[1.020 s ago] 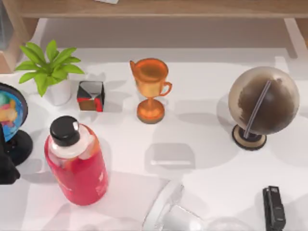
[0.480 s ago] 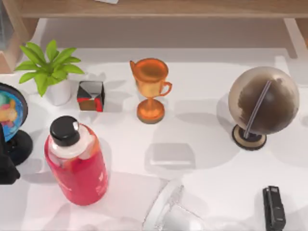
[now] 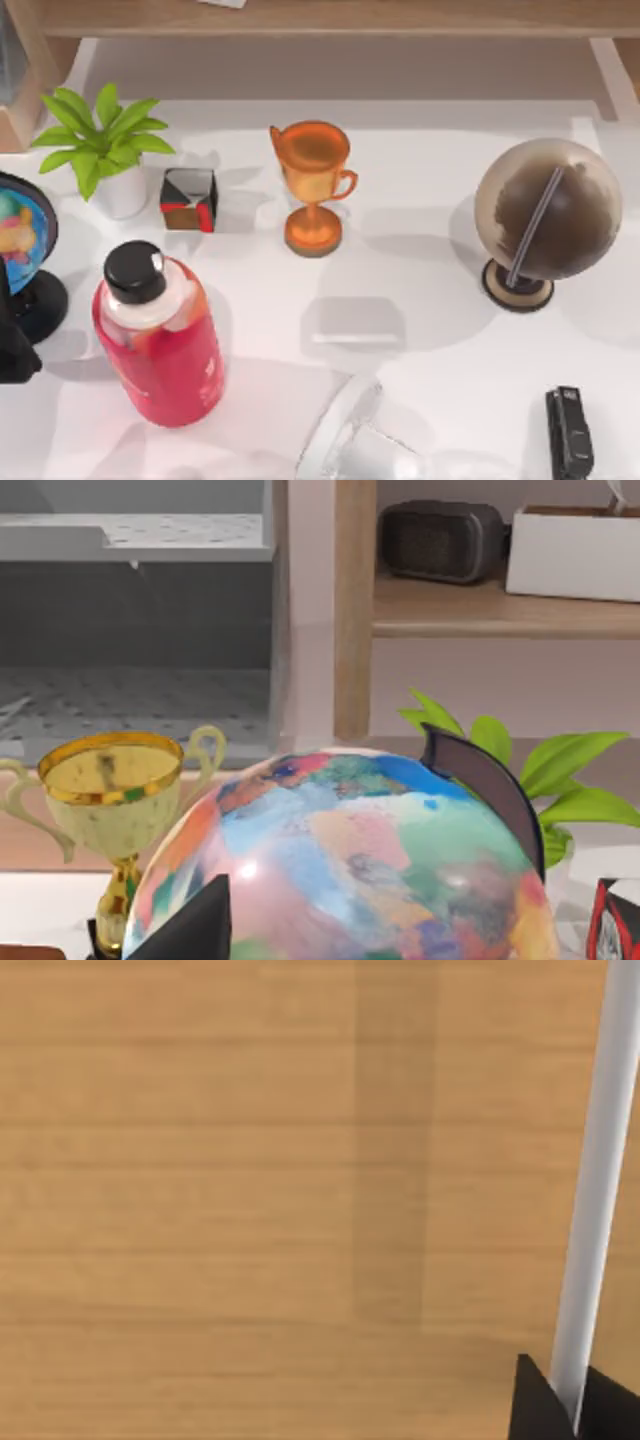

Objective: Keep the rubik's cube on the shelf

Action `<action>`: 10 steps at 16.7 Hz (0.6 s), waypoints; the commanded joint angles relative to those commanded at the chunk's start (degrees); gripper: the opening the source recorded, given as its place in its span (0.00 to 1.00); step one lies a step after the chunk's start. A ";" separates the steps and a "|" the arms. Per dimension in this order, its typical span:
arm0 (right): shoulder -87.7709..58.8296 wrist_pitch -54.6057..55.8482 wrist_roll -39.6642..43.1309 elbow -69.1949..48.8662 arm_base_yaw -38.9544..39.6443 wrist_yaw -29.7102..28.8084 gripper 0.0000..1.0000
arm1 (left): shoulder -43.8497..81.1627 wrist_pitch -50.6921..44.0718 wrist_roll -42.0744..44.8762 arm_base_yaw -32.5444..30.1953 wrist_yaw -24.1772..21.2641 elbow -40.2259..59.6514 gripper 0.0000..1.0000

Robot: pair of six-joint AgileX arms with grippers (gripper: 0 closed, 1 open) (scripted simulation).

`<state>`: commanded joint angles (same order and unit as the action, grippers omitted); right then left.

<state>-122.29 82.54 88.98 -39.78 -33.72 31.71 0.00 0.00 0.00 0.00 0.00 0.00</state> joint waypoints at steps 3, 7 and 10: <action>0.19 0.63 0.05 0.59 -0.17 0.50 0.00 | 0.00 0.00 0.00 0.00 0.00 0.00 1.00; 2.31 4.74 0.14 6.94 -3.63 4.24 0.00 | 0.00 0.00 0.00 0.00 0.00 0.00 1.00; 3.97 7.58 -0.02 11.55 -6.32 6.59 0.00 | 0.00 0.00 0.00 0.00 0.00 0.00 1.00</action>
<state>-118.32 90.12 88.96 -28.23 -40.04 38.30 0.00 0.00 0.00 0.00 0.00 0.00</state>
